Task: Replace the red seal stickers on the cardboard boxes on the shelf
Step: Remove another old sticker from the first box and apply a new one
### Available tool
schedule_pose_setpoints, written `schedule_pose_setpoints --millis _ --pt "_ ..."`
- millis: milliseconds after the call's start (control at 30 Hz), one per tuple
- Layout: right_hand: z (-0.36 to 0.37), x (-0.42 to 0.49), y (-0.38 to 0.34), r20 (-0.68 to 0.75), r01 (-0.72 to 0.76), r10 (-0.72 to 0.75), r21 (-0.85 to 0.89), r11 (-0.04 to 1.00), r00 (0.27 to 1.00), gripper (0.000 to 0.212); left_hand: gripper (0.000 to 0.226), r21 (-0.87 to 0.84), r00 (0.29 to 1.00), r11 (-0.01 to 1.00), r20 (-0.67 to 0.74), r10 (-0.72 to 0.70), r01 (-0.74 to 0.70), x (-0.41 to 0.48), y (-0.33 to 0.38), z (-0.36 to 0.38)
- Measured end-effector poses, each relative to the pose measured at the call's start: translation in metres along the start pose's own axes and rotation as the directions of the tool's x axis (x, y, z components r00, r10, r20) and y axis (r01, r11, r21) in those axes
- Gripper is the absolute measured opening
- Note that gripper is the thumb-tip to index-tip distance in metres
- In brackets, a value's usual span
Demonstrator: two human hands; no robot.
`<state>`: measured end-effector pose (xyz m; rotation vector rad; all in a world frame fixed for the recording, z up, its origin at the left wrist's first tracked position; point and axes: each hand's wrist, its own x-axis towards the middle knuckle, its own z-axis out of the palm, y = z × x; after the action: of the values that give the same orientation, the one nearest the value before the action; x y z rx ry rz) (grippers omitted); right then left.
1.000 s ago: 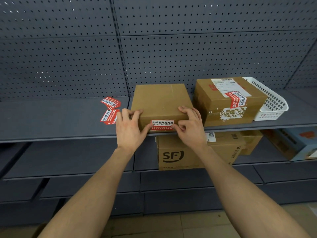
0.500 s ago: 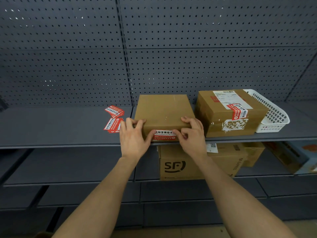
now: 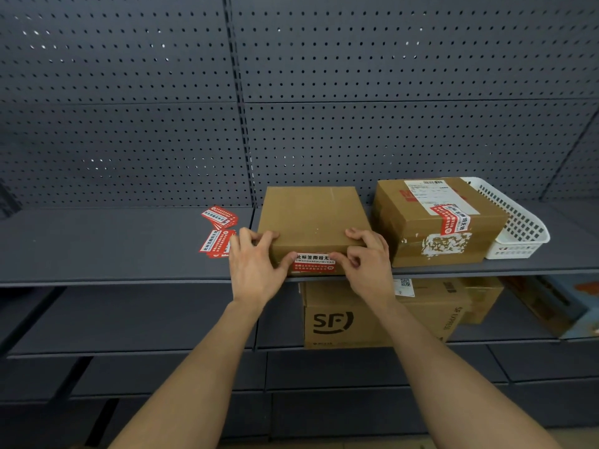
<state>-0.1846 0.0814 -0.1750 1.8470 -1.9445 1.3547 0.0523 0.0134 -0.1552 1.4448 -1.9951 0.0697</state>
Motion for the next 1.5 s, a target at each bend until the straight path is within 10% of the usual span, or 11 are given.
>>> schedule_pose_setpoints --millis 367,900,1500 --pt "0.0 -0.009 -0.016 0.093 0.039 -0.015 -0.261 0.965 0.996 0.057 0.108 0.154 0.997 0.985 0.021 0.072 -0.074 -0.008 0.003 -0.002" --pt "0.015 -0.016 -0.017 -0.003 0.088 -0.096 -0.386 0.918 0.995 0.043 0.111 0.312 0.998 0.948 -0.007 0.068 -0.063 -0.017 0.025 0.011" --pt "-0.005 -0.005 0.005 0.029 0.098 -0.095 -0.093 0.991 0.995 0.048 0.056 0.104 0.987 0.986 -0.081 0.136 -0.128 -0.011 -0.011 0.013"
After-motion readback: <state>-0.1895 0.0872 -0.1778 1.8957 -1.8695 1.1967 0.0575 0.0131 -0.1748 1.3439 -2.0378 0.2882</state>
